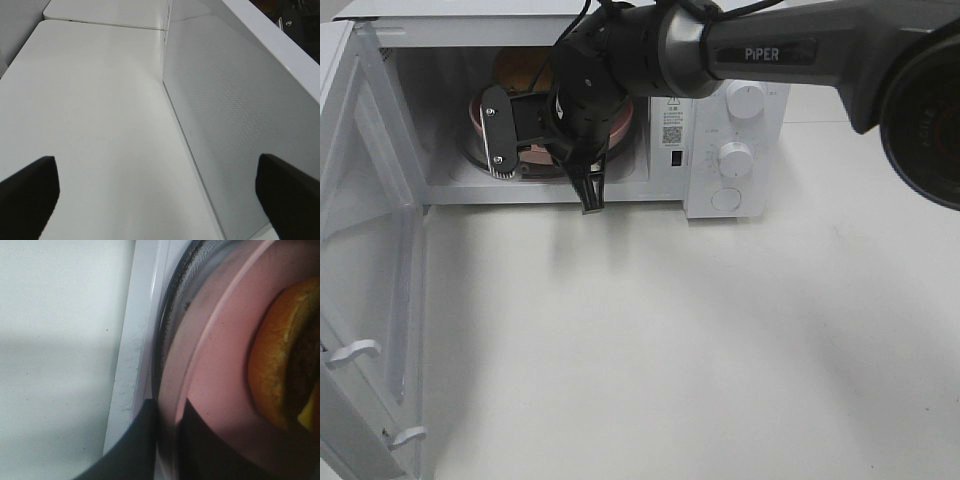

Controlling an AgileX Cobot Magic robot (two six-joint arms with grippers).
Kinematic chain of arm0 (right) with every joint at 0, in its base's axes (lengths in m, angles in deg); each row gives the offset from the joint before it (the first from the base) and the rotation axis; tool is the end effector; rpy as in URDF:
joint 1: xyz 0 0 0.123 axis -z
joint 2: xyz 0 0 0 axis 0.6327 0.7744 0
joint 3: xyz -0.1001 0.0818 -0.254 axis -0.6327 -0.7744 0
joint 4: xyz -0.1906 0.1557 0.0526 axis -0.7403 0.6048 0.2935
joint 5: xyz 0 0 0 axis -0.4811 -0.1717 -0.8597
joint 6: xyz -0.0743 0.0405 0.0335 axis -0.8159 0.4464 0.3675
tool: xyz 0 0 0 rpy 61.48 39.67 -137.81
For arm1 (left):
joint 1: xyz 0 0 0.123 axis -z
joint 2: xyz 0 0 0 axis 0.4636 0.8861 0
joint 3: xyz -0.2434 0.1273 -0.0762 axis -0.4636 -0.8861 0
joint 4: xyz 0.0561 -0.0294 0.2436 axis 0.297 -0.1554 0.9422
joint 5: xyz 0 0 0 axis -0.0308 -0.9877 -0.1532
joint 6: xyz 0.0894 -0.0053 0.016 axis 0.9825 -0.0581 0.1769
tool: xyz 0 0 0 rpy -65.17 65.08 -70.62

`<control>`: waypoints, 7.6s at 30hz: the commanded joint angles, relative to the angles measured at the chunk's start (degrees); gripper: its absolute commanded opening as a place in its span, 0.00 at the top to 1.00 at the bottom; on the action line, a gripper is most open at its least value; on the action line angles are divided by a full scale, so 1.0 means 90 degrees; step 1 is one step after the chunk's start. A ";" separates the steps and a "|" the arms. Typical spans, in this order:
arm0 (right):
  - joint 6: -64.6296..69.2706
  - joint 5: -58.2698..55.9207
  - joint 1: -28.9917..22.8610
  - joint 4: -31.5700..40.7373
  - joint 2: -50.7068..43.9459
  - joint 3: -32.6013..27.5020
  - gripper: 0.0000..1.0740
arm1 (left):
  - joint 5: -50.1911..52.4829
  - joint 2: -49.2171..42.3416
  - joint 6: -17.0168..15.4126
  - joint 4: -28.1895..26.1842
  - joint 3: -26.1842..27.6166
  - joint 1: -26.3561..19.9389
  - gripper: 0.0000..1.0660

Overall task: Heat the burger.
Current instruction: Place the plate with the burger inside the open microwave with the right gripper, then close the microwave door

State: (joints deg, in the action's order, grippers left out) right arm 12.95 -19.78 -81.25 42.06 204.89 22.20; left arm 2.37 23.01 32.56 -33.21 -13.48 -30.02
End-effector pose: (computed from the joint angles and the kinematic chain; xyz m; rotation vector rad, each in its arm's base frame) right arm 0.4030 0.3393 0.1678 -2.0071 1.4105 -0.4682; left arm -0.0049 -0.0086 0.2791 -0.0252 2.0182 -0.0904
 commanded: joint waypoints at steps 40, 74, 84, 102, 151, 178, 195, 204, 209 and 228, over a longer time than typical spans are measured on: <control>-0.0248 0.1331 -0.0006 0.0598 -0.2279 -0.3113 0.36 | 0.0057 -0.0121 0.0006 0.0000 -0.0013 -0.0025 0.06; 0.5787 -0.1541 0.0013 0.0407 -0.4768 -0.5004 0.29 | 0.0057 -0.0121 0.0006 0.0000 -0.0013 -0.0025 0.06; 0.6646 -0.2362 0.0013 0.0337 -0.5653 -0.5558 0.29 | 0.0057 -0.0121 0.0006 0.0000 -0.0013 -0.0025 0.06; 0.7302 -0.2967 0.0013 0.0337 -0.7506 -0.6805 0.29 | 0.0057 -0.0121 0.0006 0.0000 -0.0013 -0.0025 0.06; 0.6793 -0.2941 0.4896 0.1337 -1.5043 -0.8894 0.29 | 0.0057 -0.0121 0.0006 0.0000 -0.0013 -0.0025 0.06; 0.6799 -0.2935 0.4896 0.1337 -1.5075 -0.8894 0.29 | 0.0064 -0.0076 -0.0013 0.0000 -0.0013 -0.0025 0.06; 0.6799 -0.2935 0.4896 0.1337 -1.5075 -0.8894 0.29 | 0.0064 -0.0076 -0.0013 -0.0006 -0.0013 -0.0025 0.06; 0.6799 -0.2935 0.4896 0.1337 -1.5075 -0.8894 0.29 | 0.0197 0.0191 -0.0159 0.0045 0.0140 -0.0025 0.08; 0.6799 -0.2935 0.4896 0.1337 -1.5075 -0.8894 0.29 | 0.0605 0.0522 -0.0159 0.0325 0.0306 -0.0025 0.24; 0.6799 -0.2935 0.4896 0.1337 -1.5075 -0.8894 0.29 | 0.3355 0.2438 -0.0159 0.1311 -0.0025 -0.0025 1.00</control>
State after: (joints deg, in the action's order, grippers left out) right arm 74.54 -46.48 -37.59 54.04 70.59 -57.84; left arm 26.61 42.95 31.47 -22.73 -12.05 -30.02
